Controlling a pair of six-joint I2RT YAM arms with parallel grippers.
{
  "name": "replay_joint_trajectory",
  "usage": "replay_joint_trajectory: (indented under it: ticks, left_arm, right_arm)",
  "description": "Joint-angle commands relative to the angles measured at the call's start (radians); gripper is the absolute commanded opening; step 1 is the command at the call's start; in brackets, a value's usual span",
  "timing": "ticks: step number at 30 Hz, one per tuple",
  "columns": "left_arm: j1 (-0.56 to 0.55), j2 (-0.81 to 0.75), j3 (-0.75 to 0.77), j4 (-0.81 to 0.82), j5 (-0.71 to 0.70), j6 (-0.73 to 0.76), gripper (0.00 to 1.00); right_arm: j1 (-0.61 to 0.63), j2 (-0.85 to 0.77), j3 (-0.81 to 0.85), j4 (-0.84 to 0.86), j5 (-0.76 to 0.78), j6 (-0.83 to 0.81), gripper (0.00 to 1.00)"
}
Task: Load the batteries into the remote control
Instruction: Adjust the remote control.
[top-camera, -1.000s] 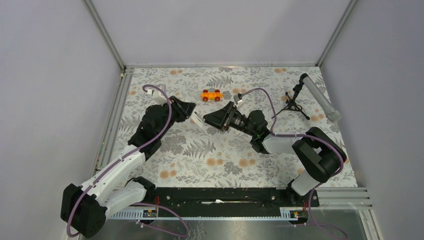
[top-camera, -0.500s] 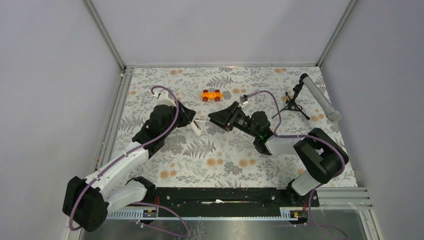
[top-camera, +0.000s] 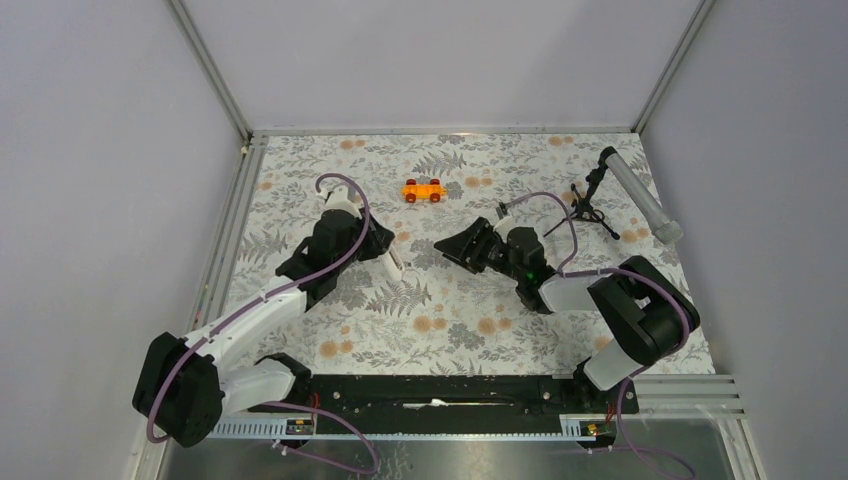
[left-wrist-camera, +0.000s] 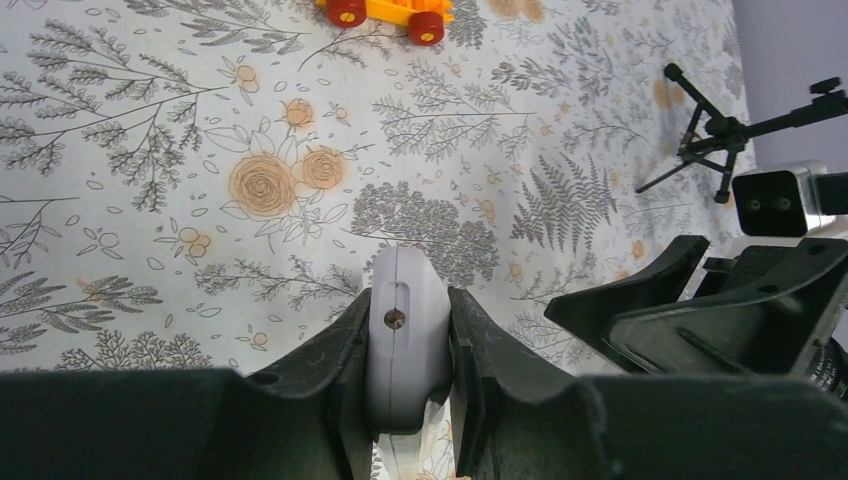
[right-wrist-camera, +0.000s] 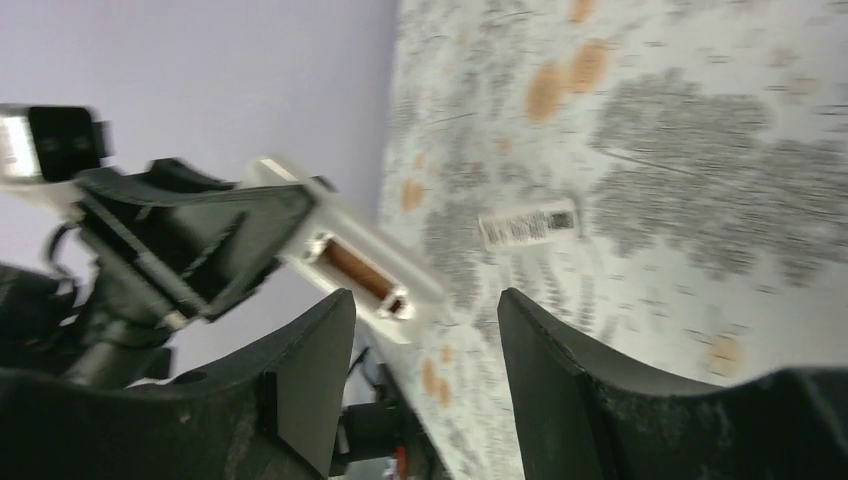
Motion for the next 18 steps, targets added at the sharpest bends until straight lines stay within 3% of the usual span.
replay_joint_trajectory:
  ticks: [1, 10, 15, 18]
  left_arm:
    - [-0.004, 0.015, 0.007, -0.016, -0.075, 0.002, 0.0]
    - [-0.004, -0.012, 0.037, -0.006, -0.002, 0.093, 0.0]
    - [-0.004, -0.003, 0.041, 0.121, 0.298, 0.166, 0.0]
    - [-0.003, 0.021, 0.035, 0.213, 0.497, 0.164, 0.0]
  right_arm:
    - [-0.029, -0.061, -0.01, -0.192, 0.05, -0.188, 0.63]
    - [-0.028, -0.197, 0.116, -0.679, 0.148, -0.487, 0.66]
    - [-0.03, -0.297, 0.158, -0.852, 0.29, -0.646, 0.75]
    - [-0.03, -0.375, 0.156, -0.851, 0.132, -0.812, 0.78]
